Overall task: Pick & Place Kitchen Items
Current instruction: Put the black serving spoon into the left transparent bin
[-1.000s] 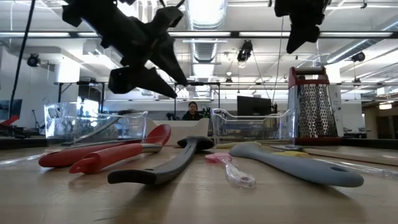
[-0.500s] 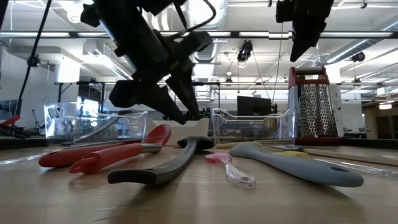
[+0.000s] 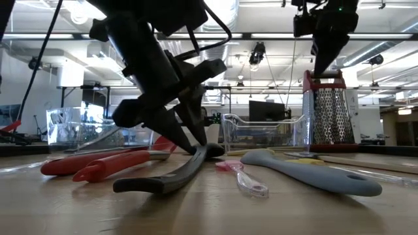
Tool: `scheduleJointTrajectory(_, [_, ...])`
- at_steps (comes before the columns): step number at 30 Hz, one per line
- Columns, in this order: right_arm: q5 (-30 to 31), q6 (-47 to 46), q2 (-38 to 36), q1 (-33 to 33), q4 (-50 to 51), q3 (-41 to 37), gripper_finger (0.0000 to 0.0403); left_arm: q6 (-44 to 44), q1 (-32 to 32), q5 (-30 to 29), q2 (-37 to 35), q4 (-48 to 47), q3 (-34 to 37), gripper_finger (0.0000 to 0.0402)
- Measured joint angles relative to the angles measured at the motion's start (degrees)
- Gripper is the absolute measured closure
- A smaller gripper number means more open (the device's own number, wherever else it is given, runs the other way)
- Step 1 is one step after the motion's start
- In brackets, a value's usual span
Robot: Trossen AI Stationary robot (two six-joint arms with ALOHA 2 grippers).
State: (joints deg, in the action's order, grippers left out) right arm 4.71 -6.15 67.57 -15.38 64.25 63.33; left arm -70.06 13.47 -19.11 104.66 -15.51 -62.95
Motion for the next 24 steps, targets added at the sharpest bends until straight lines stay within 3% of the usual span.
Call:
scheduleJointTrajectory(11, [0.0, -0.3, 0.0, 0.0, -0.1, -1.3, 0.033, 0.9, -0.9, 0.0, 0.0, 1.8, 0.3, 0.0192])
scheduleJointTrajectory(24, [-0.1, -0.2, 0.0, 0.0, -0.7, -0.2, 0.0348, 0.8, -1.5, -0.2, 5.8, 6.0, -0.5, 0.02])
